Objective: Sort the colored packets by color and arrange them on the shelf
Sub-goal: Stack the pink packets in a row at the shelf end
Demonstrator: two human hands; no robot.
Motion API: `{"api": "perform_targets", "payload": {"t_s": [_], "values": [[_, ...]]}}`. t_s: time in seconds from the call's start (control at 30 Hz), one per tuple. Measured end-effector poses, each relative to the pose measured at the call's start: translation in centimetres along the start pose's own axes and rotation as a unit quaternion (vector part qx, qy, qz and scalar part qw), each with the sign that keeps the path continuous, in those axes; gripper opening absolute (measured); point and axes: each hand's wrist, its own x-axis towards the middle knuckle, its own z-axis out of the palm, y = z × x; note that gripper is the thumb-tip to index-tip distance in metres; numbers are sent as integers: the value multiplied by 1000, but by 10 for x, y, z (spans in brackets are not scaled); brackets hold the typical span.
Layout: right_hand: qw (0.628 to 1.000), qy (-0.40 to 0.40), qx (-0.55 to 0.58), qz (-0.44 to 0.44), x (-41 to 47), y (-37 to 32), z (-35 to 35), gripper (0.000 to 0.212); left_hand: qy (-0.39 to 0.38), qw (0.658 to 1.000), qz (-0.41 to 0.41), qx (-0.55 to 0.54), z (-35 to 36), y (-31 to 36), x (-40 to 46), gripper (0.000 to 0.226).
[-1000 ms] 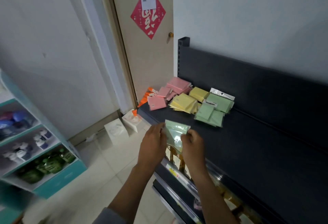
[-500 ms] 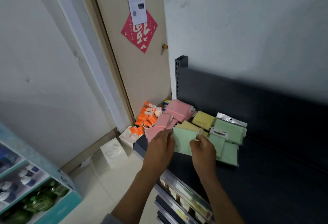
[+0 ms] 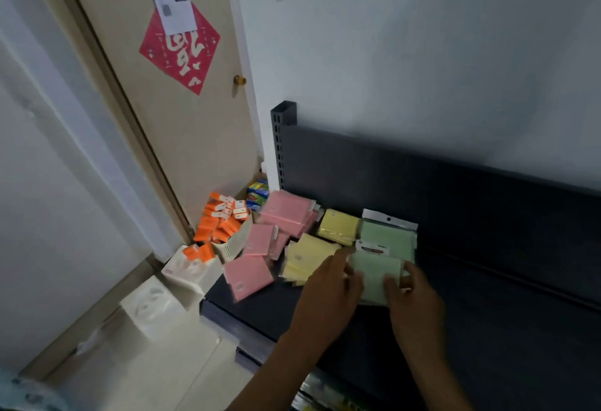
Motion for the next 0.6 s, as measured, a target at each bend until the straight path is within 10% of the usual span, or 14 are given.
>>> {"api": "perform_targets", "payload": {"t_s": [0.33,0.6], "values": [[991,98,-91,30,-5,-10,17,46,-112,990,78,-20,-11,-8,-9,48],[979,179,-98,28,-28,-46,46,34,-38,996,69,-31,-84,-70,4,27]]}}
